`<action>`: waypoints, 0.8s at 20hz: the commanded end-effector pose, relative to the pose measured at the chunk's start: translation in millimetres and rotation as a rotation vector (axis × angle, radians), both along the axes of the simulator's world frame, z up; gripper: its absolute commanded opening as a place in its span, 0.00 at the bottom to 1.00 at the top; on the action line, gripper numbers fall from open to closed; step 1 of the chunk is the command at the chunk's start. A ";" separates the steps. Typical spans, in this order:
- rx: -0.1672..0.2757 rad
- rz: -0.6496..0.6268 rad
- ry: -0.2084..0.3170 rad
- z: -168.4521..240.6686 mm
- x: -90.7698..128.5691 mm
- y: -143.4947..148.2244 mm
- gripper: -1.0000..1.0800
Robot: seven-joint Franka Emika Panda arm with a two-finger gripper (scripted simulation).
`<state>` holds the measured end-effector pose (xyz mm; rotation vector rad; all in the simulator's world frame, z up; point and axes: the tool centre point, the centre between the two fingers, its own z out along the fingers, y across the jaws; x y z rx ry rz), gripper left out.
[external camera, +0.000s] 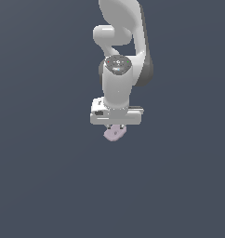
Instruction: Pick up the object and move it to a goal position.
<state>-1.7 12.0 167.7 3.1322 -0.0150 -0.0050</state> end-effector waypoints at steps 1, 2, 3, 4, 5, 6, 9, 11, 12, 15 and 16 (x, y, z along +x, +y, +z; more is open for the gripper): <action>-0.001 -0.024 0.015 -2.6 1.1 0.1 0.62; -0.002 -0.037 0.023 -3.9 1.7 0.1 0.62; -0.003 -0.051 0.032 -5.4 2.4 0.1 0.62; -0.004 -0.066 0.041 -6.9 3.0 0.1 0.62; -0.005 -0.082 0.051 -8.6 3.8 0.2 0.62; -0.007 -0.100 0.062 -10.5 4.5 0.2 0.62; -0.015 -0.162 0.100 -16.7 6.8 0.5 0.62; -0.022 -0.209 0.129 -21.5 8.3 0.8 0.62; -0.027 -0.235 0.145 -24.1 9.0 1.0 0.62; -0.046 -0.313 0.192 -31.8 10.8 1.7 0.62; -0.053 -0.338 0.207 -34.4 11.2 2.0 0.62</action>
